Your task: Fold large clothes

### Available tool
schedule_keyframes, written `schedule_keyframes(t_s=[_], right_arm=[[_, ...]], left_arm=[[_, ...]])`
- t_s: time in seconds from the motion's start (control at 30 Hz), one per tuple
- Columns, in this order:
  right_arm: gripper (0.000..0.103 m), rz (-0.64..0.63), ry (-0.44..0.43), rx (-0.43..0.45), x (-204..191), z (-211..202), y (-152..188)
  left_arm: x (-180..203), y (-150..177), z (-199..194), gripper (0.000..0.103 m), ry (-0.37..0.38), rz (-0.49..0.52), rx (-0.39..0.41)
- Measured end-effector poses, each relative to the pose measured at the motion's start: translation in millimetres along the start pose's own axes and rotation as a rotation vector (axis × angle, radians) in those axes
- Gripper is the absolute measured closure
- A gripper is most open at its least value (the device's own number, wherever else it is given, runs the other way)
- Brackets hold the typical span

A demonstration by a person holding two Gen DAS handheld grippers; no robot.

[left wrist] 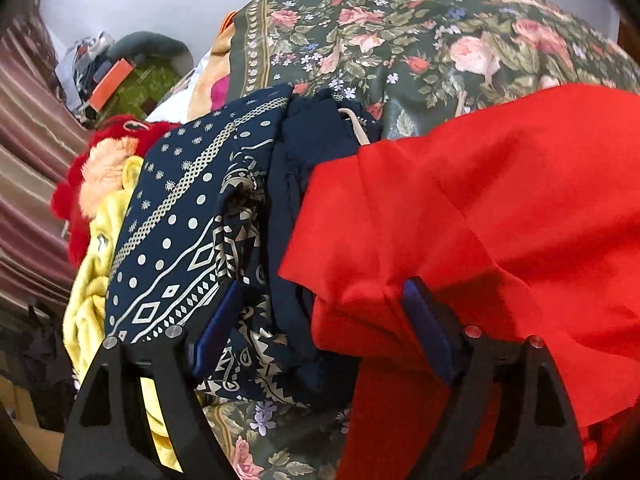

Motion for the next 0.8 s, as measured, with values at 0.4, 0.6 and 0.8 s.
schedule_keyframes(t_s=[0.4, 0.6, 0.8], right_arm=[[0.093, -0.061, 0.449, -0.067, 68, -8, 35], [0.093, 0.282, 0.093, -0.069, 127, -45, 55], [0.093, 0.133, -0.146, 0.050, 30, -77, 9]], left_arm=[[-1, 1, 10, 0.015, -0.009, -0.029, -0.015], [-8, 4, -2, 0.016, 0.050, -0.070, 0.007], [-5, -2, -62, 0.016, 0.190, -0.062, 0.099]])
Point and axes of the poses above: each gripper's, at about its wrist camera, not at the fingertips, and z roughly the way its jaws point, x to its right, y to its underside, the point moved 2 cm from there along z, roughly the way its jaws point, and after that the axes turned 2 degrees about x, right-handed, at the moved point
